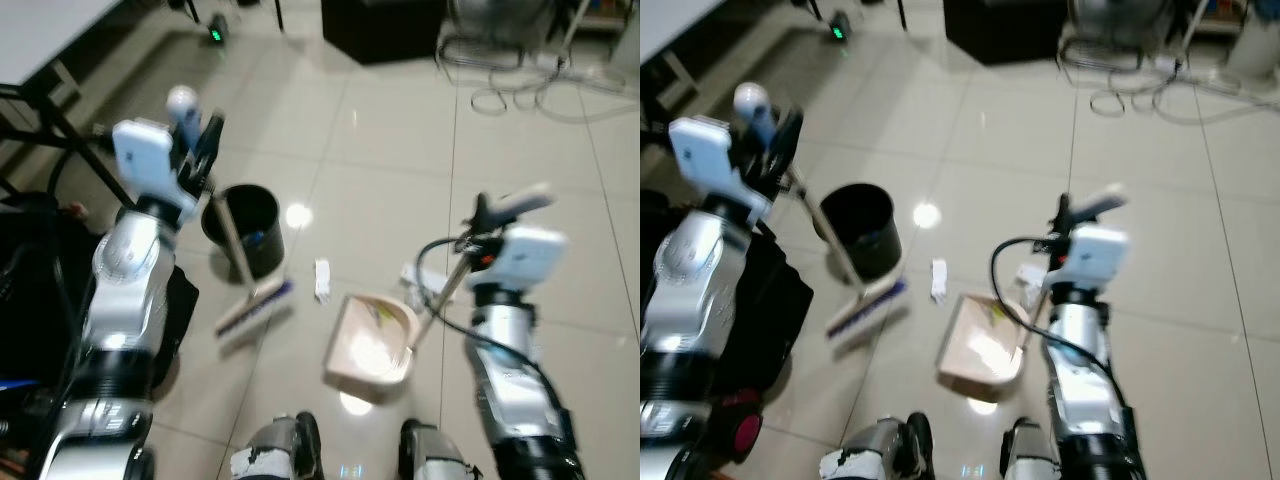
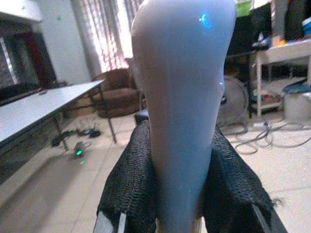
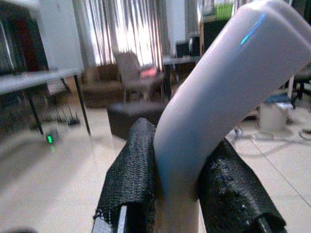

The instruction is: Sweep floor

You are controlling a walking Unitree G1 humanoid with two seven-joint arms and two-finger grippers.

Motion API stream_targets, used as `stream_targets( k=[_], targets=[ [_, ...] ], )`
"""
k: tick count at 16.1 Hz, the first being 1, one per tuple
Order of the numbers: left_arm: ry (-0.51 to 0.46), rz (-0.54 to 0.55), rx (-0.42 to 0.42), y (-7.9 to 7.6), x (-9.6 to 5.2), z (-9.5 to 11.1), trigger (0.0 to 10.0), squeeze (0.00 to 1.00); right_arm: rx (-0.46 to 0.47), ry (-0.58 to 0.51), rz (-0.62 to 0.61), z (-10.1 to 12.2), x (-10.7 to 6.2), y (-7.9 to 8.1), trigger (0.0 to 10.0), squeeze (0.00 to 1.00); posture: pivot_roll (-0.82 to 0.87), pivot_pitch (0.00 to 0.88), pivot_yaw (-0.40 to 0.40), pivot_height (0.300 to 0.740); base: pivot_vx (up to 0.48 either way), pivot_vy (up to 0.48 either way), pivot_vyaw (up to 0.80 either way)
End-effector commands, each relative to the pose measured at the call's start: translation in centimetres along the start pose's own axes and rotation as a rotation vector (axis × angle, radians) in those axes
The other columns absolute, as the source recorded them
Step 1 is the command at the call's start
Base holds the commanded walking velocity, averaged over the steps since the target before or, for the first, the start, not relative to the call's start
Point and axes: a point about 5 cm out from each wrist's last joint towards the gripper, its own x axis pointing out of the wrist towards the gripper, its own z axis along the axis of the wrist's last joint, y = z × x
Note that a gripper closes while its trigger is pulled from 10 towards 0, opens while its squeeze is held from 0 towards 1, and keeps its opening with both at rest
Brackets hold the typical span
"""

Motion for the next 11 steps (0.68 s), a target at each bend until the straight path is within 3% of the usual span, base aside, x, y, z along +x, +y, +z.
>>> stream_targets(
  k=[1, 4, 5, 6, 11],
  targets=[
    [0.078, 0.044, 0.031, 0.9, -1.0, -0.5, 10.0, 0.0, 0.051, -0.052, 0.008, 2.6, 0.5, -0.2, 10.0, 0.0, -0.04, 0.072, 0.106, 0.74, 0.0, 0.0, 0.0],
    [0.172, 0.086, 0.038, 0.7, -3.3, -1.8, 10.0, 0.0, 0.07, -0.021, 0.068, 6.3, 2.0, -0.3, 10.0, 0.0, -0.05, 0.066, 0.092, 0.74, 0.0, 0.0, 0.0],
    [0.19, 0.088, 0.031, 0.3, -3.9, -1.9, 10.0, 0.0, 0.09, 0.004, 0.072, 7.7, 2.8, -0.4, 10.0, 0.0, -0.06, 0.059, 0.085, 0.74, 0.0, 0.0, 0.0],
    [0.187, 0.103, 0.023, -0.8, -4.6, -2.0, 10.0, 0.0, 0.116, -0.02, 0.072, 10.5, 4.6, -0.7, 10.0, 0.0, -0.06, 0.055, 0.077, 0.74, 0.0, 0.0, 0.0],
    [0.173, 0.06, 0.021, -3.1, -4.6, -1.3, 10.0, 0.0, 0.21, -0.057, 0.188, 15.2, 7.4, 0.1, 10.0, 0.0, -0.05, 0.041, 0.055, 0.74, 0.0, 0.0, 0.0]
  ],
)
